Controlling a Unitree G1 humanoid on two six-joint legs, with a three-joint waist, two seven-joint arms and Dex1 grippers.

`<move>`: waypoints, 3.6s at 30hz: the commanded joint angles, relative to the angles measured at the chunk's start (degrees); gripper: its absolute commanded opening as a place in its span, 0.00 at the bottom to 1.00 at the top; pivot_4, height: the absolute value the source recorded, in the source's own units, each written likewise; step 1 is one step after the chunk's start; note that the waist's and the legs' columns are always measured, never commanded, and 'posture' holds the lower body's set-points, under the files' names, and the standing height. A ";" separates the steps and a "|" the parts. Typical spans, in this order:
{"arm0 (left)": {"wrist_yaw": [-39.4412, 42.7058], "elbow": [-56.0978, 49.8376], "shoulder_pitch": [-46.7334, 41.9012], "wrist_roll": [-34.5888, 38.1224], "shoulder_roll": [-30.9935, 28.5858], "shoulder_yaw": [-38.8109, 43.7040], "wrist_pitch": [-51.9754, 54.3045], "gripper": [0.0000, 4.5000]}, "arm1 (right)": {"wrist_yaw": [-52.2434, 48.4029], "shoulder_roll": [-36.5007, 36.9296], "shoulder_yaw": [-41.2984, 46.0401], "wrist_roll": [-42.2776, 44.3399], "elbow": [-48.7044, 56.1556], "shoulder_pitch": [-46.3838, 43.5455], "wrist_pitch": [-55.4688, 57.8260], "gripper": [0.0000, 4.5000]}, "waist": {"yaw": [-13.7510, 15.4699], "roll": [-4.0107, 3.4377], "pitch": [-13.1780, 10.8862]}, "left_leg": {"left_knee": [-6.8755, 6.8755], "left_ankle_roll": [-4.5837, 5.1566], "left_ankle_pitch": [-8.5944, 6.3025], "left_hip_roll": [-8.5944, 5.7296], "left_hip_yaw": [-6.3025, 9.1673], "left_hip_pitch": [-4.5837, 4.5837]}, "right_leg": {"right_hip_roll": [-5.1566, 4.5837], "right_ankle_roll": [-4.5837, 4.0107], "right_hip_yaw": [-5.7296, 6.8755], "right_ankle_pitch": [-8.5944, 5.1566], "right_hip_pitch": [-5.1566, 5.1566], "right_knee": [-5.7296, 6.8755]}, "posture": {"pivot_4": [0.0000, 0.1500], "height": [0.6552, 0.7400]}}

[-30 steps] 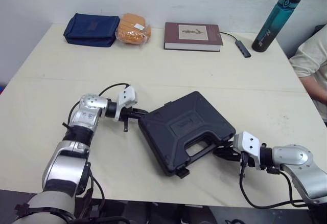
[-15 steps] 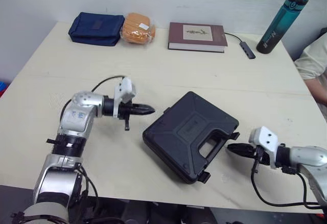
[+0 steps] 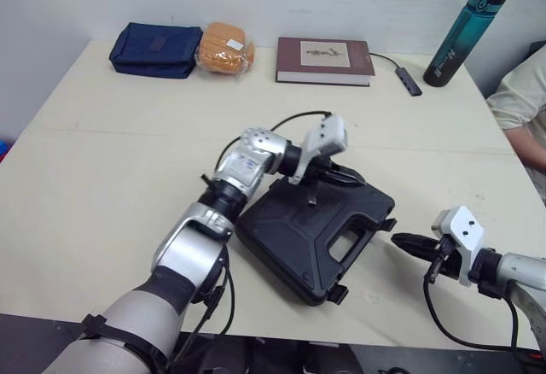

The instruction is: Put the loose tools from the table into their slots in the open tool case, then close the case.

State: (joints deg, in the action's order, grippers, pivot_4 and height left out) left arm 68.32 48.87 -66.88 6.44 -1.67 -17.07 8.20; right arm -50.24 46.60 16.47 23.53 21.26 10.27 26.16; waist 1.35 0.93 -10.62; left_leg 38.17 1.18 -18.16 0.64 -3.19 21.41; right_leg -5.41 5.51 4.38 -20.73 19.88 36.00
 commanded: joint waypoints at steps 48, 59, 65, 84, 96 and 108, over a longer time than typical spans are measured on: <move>3.17 8.59 1.53 -14.62 -0.91 -4.98 -18.23 0.01 | -0.81 2.61 2.60 6.27 6.74 -6.69 10.36 0.00 | -1.43 0.19 0.41 | -0.06 0.03 -0.03 0.11 0.21 -0.27 | -0.05 -0.06 -0.03 -0.02 -0.26 -0.13 | 1.00 1.00; 4.31 2.42 1.93 -11.69 -2.10 -3.14 -11.38 0.01 | -0.25 2.44 -0.07 5.34 2.72 -7.96 9.33 0.00 | -0.68 0.14 0.39 | 0.00 0.08 -0.05 0.01 0.25 -0.17 | -0.13 -0.04 0.00 -0.01 -0.28 -0.16 | 1.00 1.00; 1.44 4.35 0.23 -12.86 0.40 -3.66 -12.79 0.01 | -0.10 2.99 -1.98 3.72 1.38 -9.31 8.86 0.00 | -0.34 0.13 0.38 | 0.02 0.07 -0.05 0.02 0.23 -0.15 | -0.10 -0.03 0.02 -0.01 -0.25 -0.14 | 1.00 1.00; -3.19 15.55 -2.02 -18.67 5.87 -7.48 -20.04 0.01 | 1.77 -0.86 -5.67 4.88 2.91 -13.23 10.40 0.00 | -1.41 0.13 0.38 | -0.02 0.04 -0.04 0.04 0.23 -0.23 | -0.08 -0.03 0.02 -0.01 -0.27 -0.22 | 1.00 1.00; 7.87 2.43 0.66 -10.04 -1.11 -1.69 -14.60 0.01 | -2.97 5.25 4.69 6.48 9.23 -4.03 11.78 0.00 | -1.32 0.00 0.33 | -0.12 -0.02 0.00 0.08 0.24 -0.15 | -0.04 -0.07 0.03 -0.03 -0.17 -0.13 | 1.00 1.00; 20.70 -55.28 22.02 13.65 -26.14 -9.94 15.56 0.01 | -7.12 5.50 -1.57 14.26 25.88 9.91 13.07 0.00 | -0.72 -0.40 0.12 | 0.00 0.03 -0.03 -0.08 0.81 -0.17 | -0.11 -0.07 -0.12 -0.02 -0.55 -0.45 | 1.00 1.00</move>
State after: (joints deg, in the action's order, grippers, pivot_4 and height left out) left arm 86.04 -4.00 -44.81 20.57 -27.80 -25.52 24.31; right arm -58.25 52.32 16.21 38.77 45.77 20.28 40.23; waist 0.63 0.53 -10.50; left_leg 38.18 1.23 -18.20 0.53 -2.36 21.29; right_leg -5.52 5.44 4.22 -20.76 19.36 35.52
